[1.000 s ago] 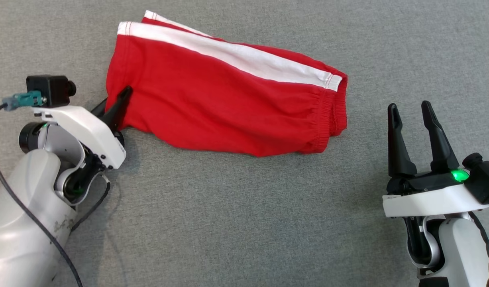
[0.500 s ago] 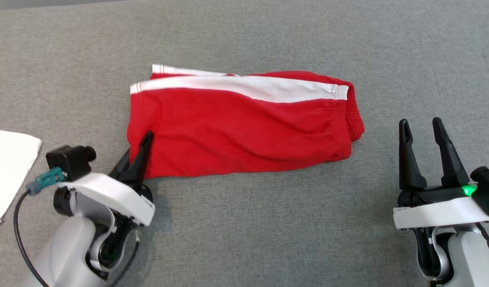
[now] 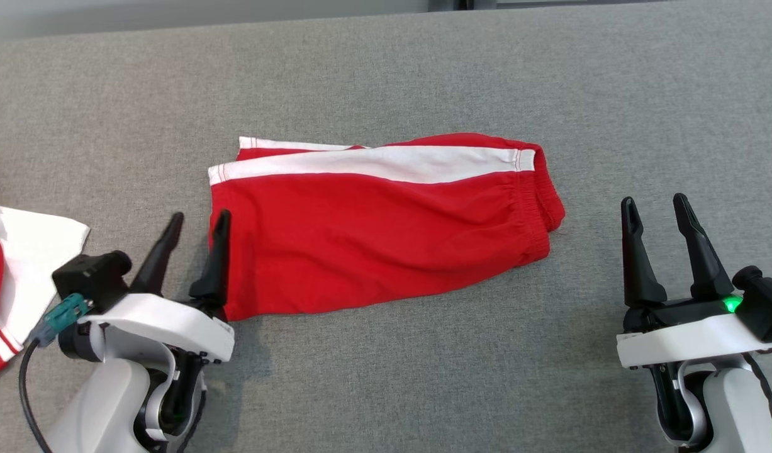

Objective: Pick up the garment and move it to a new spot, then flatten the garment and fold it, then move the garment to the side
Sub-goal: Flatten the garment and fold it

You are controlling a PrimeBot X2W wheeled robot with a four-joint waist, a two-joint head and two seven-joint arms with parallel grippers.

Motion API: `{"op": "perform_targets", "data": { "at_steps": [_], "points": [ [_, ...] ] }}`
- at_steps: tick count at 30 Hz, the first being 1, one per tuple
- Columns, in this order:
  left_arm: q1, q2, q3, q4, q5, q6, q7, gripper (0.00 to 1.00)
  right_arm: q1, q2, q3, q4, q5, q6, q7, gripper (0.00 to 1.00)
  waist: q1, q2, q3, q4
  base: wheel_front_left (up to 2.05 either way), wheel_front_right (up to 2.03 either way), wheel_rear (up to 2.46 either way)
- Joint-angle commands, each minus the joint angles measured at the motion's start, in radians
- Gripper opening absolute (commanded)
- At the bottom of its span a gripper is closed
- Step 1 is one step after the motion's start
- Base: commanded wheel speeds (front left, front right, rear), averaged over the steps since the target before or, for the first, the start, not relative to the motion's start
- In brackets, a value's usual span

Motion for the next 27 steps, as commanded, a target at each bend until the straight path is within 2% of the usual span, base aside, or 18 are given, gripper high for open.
{"op": "perform_targets", "data": {
  "at_steps": [1, 5, 10, 17, 22, 27],
  "points": [
    [-0.009, 0.002, 0.009, -0.007, 0.01, 0.007, -0.021, 1.0, 0.006, -0.006, -0.001, 0.003, -0.002, 0.002, 0.002, 1.0, 0.0, 0.0, -0.007, -0.004, 0.0, 0.0, 0.0],
    [-0.03, 0.014, 0.049, -0.04, 0.104, 0.049, -0.107, 1.0, 0.011, -0.004, -0.011, -0.004, -0.015, 0.002, 0.001, 1.0, 0.0, 0.0, -0.019, -0.005, 0.0, 0.0, 0.0],
    [-0.009, 0.007, 0.126, -0.141, 0.249, 0.08, -0.125, 1.0, 0.016, 0.002, -0.022, -0.011, -0.047, 0.001, 0.008, 1.0, 0.0, 0.0, -0.032, -0.006, 0.0, 0.0, 0.0],
    [0.116, -0.023, 0.212, -0.233, 0.398, 0.058, -0.126, 1.0, 0.028, 0.006, -0.028, -0.006, -0.09, 0.001, 0.018, 1.0, 0.0, 0.0, -0.065, -0.003, 0.0, 0.0, 0.0],
    [0.19, -0.051, 0.244, -0.217, 0.438, 0.027, -0.126, 1.0, 0.048, 0.007, -0.037, 0.004, -0.105, 0.001, 0.022, 1.0, 0.0, 0.0, -0.098, 0.007, 0.0, 0.0, 0.0],
    [0.198, -0.07, 0.261, -0.182, 0.439, -0.001, -0.126, 1.0, 0.06, 0.01, -0.042, 0.006, -0.107, 0.001, 0.026, 1.0, 0.0, 0.0, -0.111, 0.012, 0.0, 0.0, 0.0]
  ]
}}
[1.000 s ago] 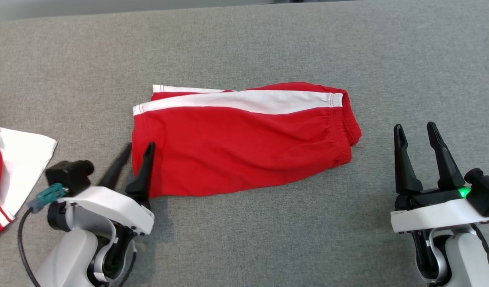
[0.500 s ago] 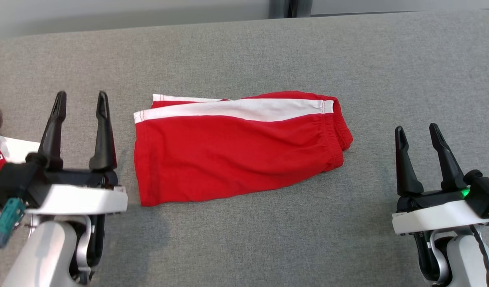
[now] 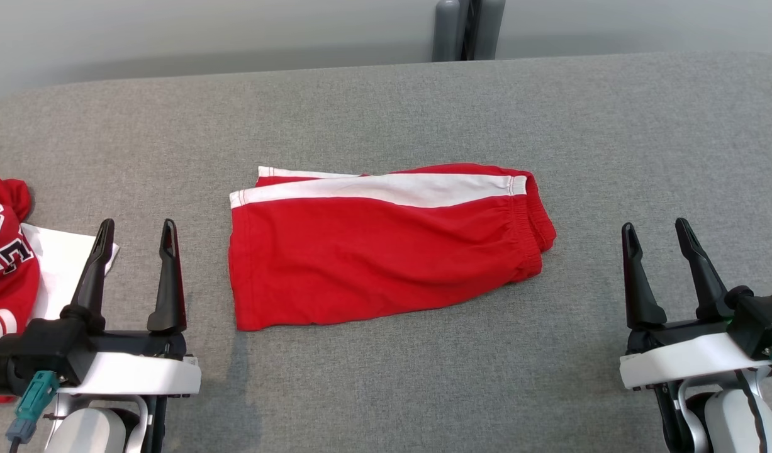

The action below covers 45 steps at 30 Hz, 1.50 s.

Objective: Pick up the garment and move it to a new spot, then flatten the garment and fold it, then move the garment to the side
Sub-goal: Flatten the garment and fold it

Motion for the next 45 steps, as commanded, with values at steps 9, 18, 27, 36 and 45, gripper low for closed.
{"op": "perform_targets", "data": {
  "at_steps": [9, 18, 27, 36, 45],
  "points": [
    [-0.011, -0.025, 0.021, 0.044, 0.019, -0.036, -0.004, 1.0, 0.013, -0.004, -0.011, -0.001, 0.0, 0.001, 0.008, 1.0, 0.0, -0.0001, -0.002, 0.006, 0.0, 0.0, 0.0],
    [-0.046, -0.057, 0.016, 0.062, 0.033, -0.064, -0.005, 1.0, -0.044, -0.026, 0.036, 0.024, 0.014, 0.001, 0.115, 1.0, 0.0, -0.0001, 0.033, 0.048, 0.0, 0.0, 0.0],
    [-0.08, -0.104, 0.006, 0.089, 0.05, -0.097, -0.004, 1.0, -0.138, -0.051, 0.097, 0.114, 0.061, 0.001, 0.233, 1.0, 0.0, -0.0001, 0.089, 0.091, 0.0, 0.0, 0.0],
    [-0.108, -0.136, 0.023, 0.108, 0.073, -0.128, -0.004, 1.0, -0.205, -0.067, 0.12, 0.249, 0.087, 0.001, 0.296, 1.0, 0.0, -0.0001, 0.124, 0.106, 0.0, 0.0, 0.0],
    [-0.122, -0.156, 0.052, 0.123, 0.096, -0.155, -0.004, 1.0, -0.222, -0.079, 0.185, 0.278, 0.197, 0.0, 0.324, 0.0, 0.0, -0.0001, 0.138, 0.095, 0.0, 0.0, 0.0]
  ]
}}
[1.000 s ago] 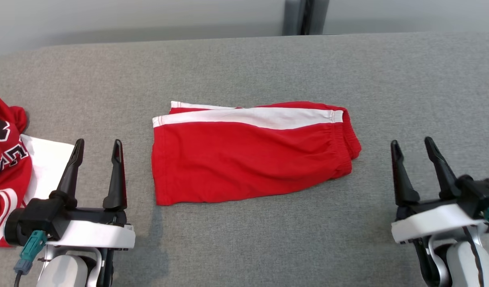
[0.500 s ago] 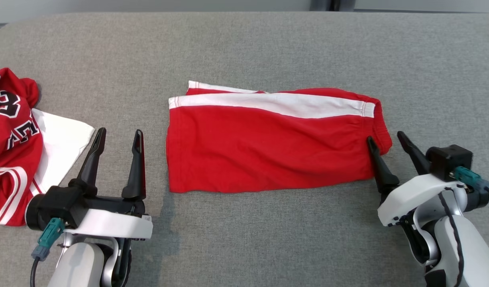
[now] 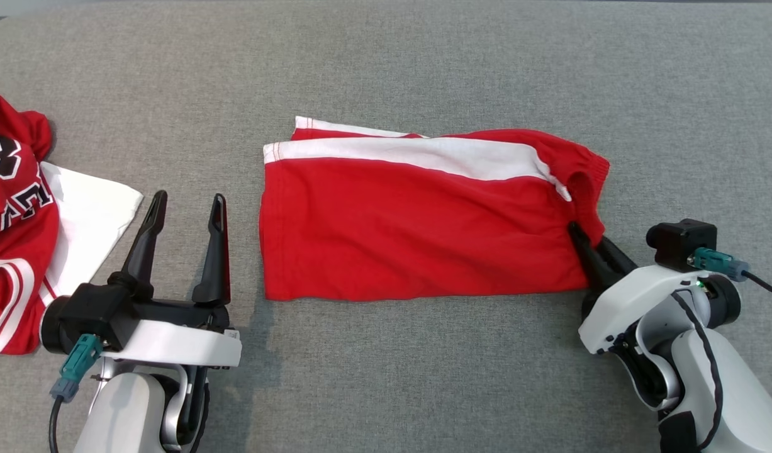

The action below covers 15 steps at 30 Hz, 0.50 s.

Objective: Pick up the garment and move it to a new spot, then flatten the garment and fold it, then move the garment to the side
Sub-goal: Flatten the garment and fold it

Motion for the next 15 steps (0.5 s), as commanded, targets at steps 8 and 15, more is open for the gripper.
{"op": "perform_targets", "data": {
  "at_steps": [8, 15],
  "points": [
    [-0.015, -0.009, 0.022, 0.003, 0.028, -0.016, -0.004, 1.0, 0.025, -0.032, -0.058, -0.027, 0.069, -0.001, -0.041, 0.0, 0.0, 0.0, -0.004, -0.025, 0.0, 0.0, 0.0],
    [-0.008, -0.013, 0.036, 0.003, 0.04, -0.026, -0.004, 1.0, 0.092, -0.042, -0.188, -0.059, 0.078, 0.0, -0.041, 0.0, 0.0, 0.0, -0.009, -0.049, 0.0, 0.0, 0.0]
  ]
}}
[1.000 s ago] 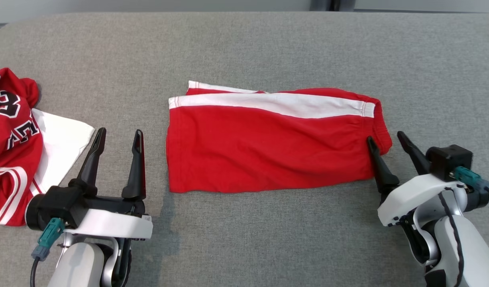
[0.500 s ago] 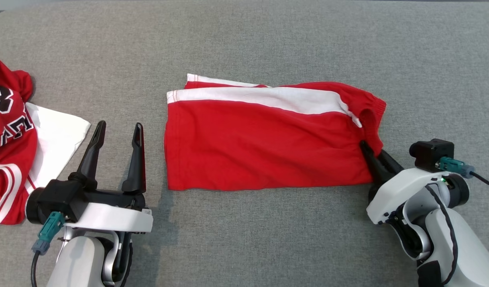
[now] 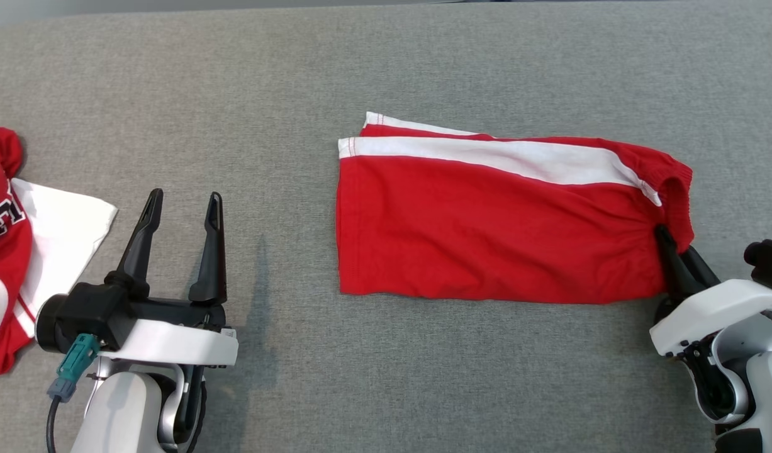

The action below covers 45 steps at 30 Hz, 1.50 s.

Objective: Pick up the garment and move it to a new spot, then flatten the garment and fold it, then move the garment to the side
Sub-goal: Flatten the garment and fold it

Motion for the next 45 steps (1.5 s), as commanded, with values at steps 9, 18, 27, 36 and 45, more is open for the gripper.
{"op": "perform_targets", "data": {
  "at_steps": [9, 18, 27, 36, 45],
  "points": [
    [-0.011, 0.01, 0.012, 0.005, 0.012, -0.01, -0.005, 1.0, -0.053, 0.056, 0.062, -0.135, 0.044, 0.0, 0.017, 0.0, 0.0, 0.0, -0.006, -0.028, 0.0, 0.0, 0.0],
    [-0.028, -0.002, -0.007, 0.016, 0.012, -0.019, -0.005, 1.0, -0.159, 0.095, 0.323, -0.206, 0.048, 0.0, 0.067, 0.0, 0.0, 0.0, 0.001, 0.002, 0.0, 0.0, 0.0],
    [-0.065, -0.028, -0.03, 0.043, 0.007, -0.036, -0.005, 1.0, -0.276, 0.12, 0.466, 0.032, 0.109, 0.0, 0.019, 0.0, 0.0, 0.0, 0.033, 0.066, 0.0, 0.0, 0.0],
    [-0.074, -0.043, -0.034, 0.053, 0.02, -0.042, -0.005, 1.0, -0.331, 0.124, 0.584, 0.114, 0.183, 0.0, -0.048, 1.0, 0.0, 0.0, 0.046, 0.073, 0.0, 0.0, 0.0],
    [-0.081, -0.051, -0.036, 0.062, 0.03, -0.055, -0.005, 1.0, -0.344, 0.123, 0.737, 0.114, 0.15, 0.0, -0.14, 1.0, 0.0, 0.0, 0.047, 0.065, 0.0, 0.0, 0.0]
  ]
}}
